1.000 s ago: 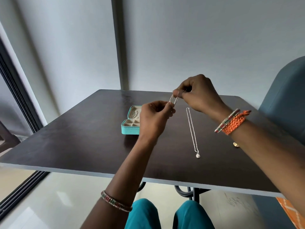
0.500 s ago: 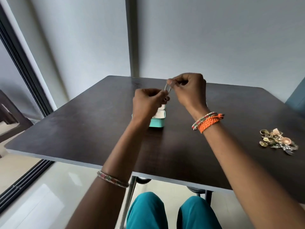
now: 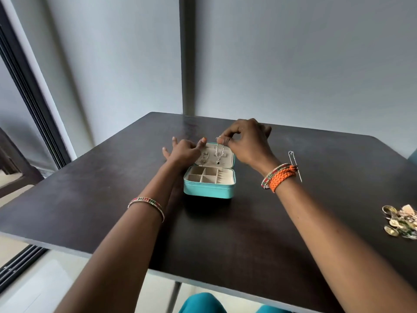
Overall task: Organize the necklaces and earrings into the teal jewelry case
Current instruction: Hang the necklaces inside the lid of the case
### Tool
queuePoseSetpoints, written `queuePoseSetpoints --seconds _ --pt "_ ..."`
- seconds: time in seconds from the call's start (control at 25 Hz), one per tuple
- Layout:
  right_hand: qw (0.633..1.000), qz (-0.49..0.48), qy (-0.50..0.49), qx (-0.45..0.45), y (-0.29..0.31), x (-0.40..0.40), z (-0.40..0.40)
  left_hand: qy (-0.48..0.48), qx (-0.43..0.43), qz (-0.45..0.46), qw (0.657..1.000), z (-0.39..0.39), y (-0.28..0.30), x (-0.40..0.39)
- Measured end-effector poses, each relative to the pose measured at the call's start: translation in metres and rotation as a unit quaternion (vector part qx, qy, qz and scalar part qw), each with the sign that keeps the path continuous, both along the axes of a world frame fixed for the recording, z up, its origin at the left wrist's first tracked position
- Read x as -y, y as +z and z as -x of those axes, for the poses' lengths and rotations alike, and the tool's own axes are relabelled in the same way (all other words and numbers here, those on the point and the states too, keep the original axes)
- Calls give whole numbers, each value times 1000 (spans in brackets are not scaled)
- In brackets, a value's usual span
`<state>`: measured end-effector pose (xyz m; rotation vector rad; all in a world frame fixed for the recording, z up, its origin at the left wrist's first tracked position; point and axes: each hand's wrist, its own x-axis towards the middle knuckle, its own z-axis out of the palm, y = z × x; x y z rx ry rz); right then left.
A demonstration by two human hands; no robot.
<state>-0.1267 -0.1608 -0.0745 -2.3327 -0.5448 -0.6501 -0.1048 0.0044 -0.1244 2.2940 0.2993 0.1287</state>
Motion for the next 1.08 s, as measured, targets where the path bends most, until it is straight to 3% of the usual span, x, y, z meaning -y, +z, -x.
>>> queuePoseSetpoints --seconds 0.12,0.28,0.48,0.64,0.88,1.08 --pt "999 28 16 -8 -7 0 -2 -28 40 178 983 -1 -3 0" --pt "999 46 11 -5 -15 1 -2 -88 82 371 921 6 3 5" --pt "994 81 -12 76 -20 -1 3 -99 136 384 908 10 9 8" --pt "997 7 62 44 -9 2 9 -68 215 389 893 12 12 12" --pt "974 112 -32 194 -18 -1 9 -59 236 388 889 17 17 14" --pt "965 109 -68 227 -22 3 7 -58 239 386 889 18 18 16"
